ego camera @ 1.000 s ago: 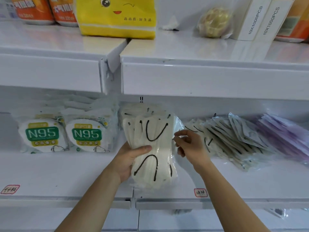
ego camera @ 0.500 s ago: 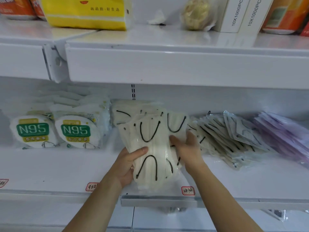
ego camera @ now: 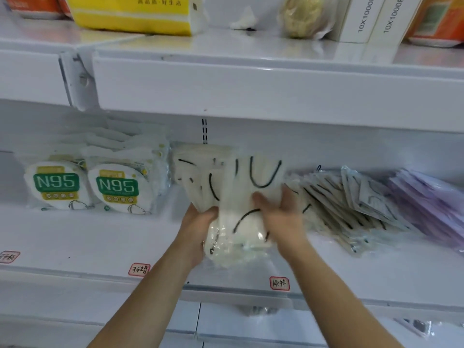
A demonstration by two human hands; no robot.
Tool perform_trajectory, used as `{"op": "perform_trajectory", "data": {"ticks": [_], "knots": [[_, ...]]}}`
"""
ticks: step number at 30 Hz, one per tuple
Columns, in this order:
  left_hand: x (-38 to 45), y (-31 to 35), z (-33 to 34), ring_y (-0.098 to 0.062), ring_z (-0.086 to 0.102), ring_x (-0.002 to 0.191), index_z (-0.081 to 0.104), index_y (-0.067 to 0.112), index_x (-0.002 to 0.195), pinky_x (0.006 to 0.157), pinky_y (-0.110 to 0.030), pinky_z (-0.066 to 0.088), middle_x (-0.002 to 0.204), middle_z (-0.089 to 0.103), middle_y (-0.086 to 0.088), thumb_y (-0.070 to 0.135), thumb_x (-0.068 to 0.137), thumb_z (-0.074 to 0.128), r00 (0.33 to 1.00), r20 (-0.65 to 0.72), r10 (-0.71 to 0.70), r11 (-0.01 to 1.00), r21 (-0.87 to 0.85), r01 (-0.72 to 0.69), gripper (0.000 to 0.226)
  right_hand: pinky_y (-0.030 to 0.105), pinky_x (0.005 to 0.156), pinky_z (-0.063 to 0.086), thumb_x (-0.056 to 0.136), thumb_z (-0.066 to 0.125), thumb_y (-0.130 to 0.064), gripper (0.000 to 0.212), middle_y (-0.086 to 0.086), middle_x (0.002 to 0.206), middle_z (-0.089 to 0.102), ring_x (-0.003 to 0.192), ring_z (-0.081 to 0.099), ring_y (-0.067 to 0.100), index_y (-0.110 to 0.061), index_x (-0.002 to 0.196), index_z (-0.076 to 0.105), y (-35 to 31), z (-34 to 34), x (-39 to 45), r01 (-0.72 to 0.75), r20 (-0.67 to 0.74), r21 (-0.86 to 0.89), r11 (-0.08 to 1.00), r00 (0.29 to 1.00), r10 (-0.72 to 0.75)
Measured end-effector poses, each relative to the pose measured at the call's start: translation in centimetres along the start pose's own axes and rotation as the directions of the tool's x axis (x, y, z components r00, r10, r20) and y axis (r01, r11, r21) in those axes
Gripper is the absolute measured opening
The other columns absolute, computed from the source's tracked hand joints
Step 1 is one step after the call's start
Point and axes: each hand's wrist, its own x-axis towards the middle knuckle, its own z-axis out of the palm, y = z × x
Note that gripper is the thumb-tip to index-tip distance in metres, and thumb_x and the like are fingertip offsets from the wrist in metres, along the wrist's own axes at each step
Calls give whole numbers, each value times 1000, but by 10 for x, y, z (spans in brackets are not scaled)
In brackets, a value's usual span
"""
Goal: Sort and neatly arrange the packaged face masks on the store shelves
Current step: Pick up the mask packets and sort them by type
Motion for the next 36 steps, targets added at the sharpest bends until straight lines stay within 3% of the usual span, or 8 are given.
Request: {"op": "perform_trajectory", "data": {"ticks": [6,11,13,16,19,22,27,36], "knots": [[-9,1,8,-33,68,118,62,18,137,103,-51,52,127,72,-13,40,95,67,976,216,-32,999,-15,36,48,37,98,38,94,63,-41,37,-1,119,48,112,40,19,-13,117,57,38,20,-13,121,26,-539,834,992,-127],[-11,27,0,-17,74,104,62,27,127,94,-41,59,110,77,2,0,88,73,955,241,171,844,465,-268,49,31,110,41,89,53,-65,64,-12,144,42,132,46,4,-29,142,46,31,-4,-7,142,190,-269,953,977,-92],[-14,64,-2,-13,72,102,54,32,133,94,-45,59,113,73,9,10,86,73,911,327,253,640,649,-411,56,25,101,45,78,74,-59,86,-17,146,44,131,46,-3,-34,151,37,33,-24,4,127,107,-238,963,989,-104],[-17,116,5,-24,67,100,40,38,132,89,-53,56,113,68,-1,25,80,65,833,535,140,118,827,-550,59,20,101,46,61,90,-51,112,-24,147,47,135,44,-9,-32,156,33,43,-51,20,69,188,-156,985,981,-39],[-14,118,23,-25,64,98,37,39,137,84,-45,55,118,66,-4,17,80,66,832,546,-101,-173,814,-555,67,12,80,53,60,100,-21,86,-29,110,68,104,63,-12,-24,129,50,52,-68,22,50,349,-167,985,937,12],[-1,91,26,-22,60,96,33,35,146,81,-41,54,120,61,-1,21,80,75,851,460,-253,-249,820,-516,79,14,60,46,60,100,-28,73,-14,74,63,66,59,-1,-29,118,57,64,-68,18,103,380,-316,943,924,27],[13,72,15,-19,53,105,37,35,136,80,-36,48,114,54,9,34,73,82,866,466,-181,-297,814,-500,77,55,82,60,55,100,-44,74,2,109,73,98,72,28,-33,118,62,72,-56,19,106,331,-219,970,943,-28],[19,76,12,-14,61,81,45,41,126,67,-36,53,93,62,11,17,69,72,826,552,-112,-179,807,-563,67,41,87,60,52,100,-34,74,-2,105,76,100,74,20,-24,116,64,54,-39,21,96,356,-108,990,933,-51]]}}
